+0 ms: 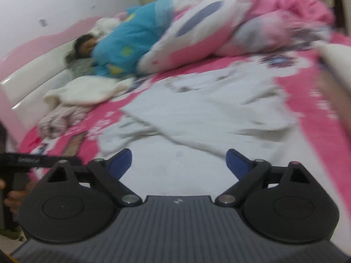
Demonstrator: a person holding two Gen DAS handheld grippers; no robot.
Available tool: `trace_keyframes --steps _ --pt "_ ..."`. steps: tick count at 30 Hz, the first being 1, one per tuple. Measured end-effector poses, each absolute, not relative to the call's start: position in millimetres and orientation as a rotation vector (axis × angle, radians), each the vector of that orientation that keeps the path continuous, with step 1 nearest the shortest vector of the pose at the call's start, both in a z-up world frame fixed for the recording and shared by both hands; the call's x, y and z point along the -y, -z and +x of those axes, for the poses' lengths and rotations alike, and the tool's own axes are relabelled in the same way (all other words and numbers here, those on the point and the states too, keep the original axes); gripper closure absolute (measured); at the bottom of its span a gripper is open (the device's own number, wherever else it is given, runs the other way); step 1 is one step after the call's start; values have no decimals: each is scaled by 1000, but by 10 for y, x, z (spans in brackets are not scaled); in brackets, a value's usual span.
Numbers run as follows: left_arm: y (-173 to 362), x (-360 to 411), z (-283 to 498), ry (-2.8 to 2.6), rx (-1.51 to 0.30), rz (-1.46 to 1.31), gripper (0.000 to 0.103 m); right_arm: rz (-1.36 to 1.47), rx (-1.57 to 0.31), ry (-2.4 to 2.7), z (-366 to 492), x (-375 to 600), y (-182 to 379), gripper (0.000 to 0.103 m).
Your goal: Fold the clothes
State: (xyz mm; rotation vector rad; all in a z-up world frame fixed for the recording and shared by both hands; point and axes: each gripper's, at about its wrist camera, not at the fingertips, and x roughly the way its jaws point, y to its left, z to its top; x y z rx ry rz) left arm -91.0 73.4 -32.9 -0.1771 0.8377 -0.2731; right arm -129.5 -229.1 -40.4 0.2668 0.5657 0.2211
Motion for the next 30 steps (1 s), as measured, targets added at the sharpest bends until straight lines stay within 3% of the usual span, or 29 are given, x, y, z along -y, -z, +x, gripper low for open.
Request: trace_keyframes --steps 9,13,18,30 --pt "48 -691 -1386 182 -825 -106 11 192 -561 112 -1832 2718 517 1" --pt "-267 -841 -1621 147 -753 -69 0 154 -531 134 -1980 2794 535 1" --pt "-64 -568 -1522 -56 -812 168 0 119 -527 152 -1977 2775 605 1" --pt "404 -352 -1229 -146 -963 142 0 365 -578 98 -1862 3173 679 1"
